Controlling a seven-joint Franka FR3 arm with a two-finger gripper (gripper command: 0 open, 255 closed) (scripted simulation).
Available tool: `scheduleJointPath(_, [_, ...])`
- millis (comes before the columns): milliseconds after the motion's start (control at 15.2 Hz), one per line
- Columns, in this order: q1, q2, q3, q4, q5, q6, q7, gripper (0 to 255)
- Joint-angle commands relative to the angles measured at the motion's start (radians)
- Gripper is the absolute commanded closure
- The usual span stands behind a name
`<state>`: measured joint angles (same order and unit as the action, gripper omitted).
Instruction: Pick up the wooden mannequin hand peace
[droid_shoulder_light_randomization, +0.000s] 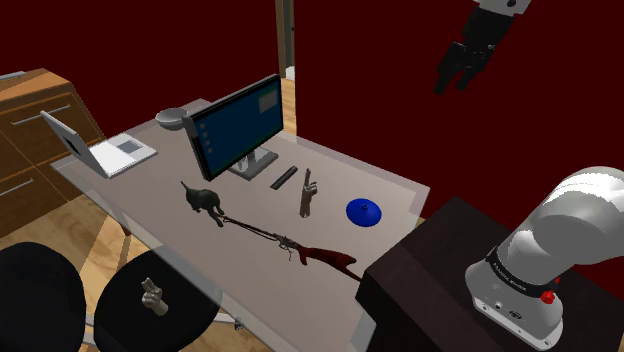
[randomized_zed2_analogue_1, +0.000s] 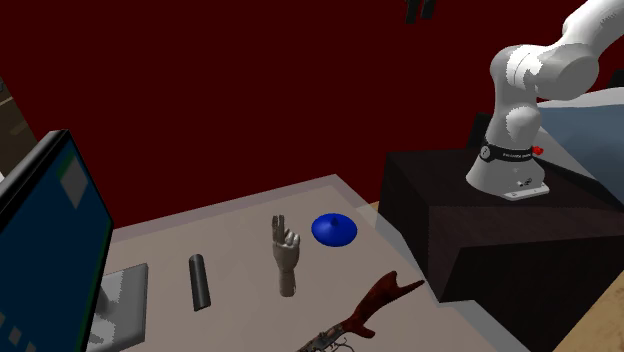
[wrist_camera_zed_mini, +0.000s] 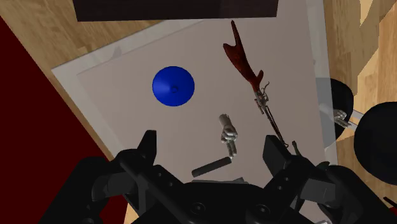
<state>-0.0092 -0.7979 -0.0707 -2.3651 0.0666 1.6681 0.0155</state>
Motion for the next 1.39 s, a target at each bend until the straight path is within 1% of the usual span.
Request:
scheduleJointPath(0, [0.0,0.0,0.0,0.0,0.0,0.0,0.0,0])
scheduleJointPath(330, [0.021,0.076,0.017,-0.099,0.02,0.185,-0.01,0])
scheduleJointPath(660, [0.046,0.193,0.033,-0.164,0.044,0.376,-0.023,0])
scheduleJointPath(990, [0.074,0.347,0.048,-0.19,0.072,0.566,-0.042,0])
scheduleJointPath(1320, [0.105,0.53,0.06,-0.176,0.107,0.745,-0.068,0])
